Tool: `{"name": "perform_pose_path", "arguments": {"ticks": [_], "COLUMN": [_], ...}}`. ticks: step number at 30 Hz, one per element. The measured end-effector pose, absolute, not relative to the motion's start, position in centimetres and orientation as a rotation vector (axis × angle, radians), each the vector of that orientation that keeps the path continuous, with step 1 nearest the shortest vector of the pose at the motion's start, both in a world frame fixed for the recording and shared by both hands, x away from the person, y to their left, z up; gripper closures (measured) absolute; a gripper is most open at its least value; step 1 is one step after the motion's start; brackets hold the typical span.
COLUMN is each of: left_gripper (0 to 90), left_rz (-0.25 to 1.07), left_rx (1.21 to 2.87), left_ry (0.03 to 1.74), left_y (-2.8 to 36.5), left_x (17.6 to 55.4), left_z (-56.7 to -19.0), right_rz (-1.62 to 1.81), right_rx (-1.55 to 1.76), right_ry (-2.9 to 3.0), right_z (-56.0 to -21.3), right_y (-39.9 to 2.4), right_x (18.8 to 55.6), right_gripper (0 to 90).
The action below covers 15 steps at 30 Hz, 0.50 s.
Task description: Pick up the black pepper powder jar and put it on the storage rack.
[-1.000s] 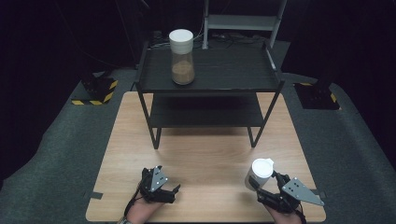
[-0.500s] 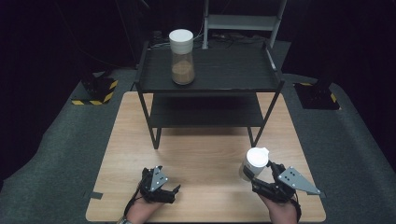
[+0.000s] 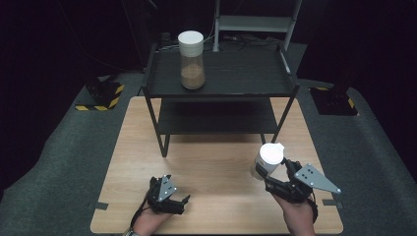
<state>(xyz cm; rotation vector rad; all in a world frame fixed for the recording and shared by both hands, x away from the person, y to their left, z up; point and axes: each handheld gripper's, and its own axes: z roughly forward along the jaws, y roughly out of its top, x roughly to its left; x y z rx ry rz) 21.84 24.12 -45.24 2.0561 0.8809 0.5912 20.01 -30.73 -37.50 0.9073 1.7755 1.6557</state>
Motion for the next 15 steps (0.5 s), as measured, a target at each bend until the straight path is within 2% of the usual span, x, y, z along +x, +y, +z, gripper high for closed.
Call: {"name": "perform_pose_path", "arguments": {"ticks": [15], "left_gripper": [1.0], "left_rz": [0.591], "left_rx": [2.056], "left_ry": [0.876], "left_y": [24.2], "left_x": [21.8], "left_z": [-45.2], "right_rz": [1.662], "right_rx": [0.862], "right_ry": [1.755], "right_z": [-33.7], "right_y": [-30.1], "right_x": [21.1], "right_gripper": [29.1]}}
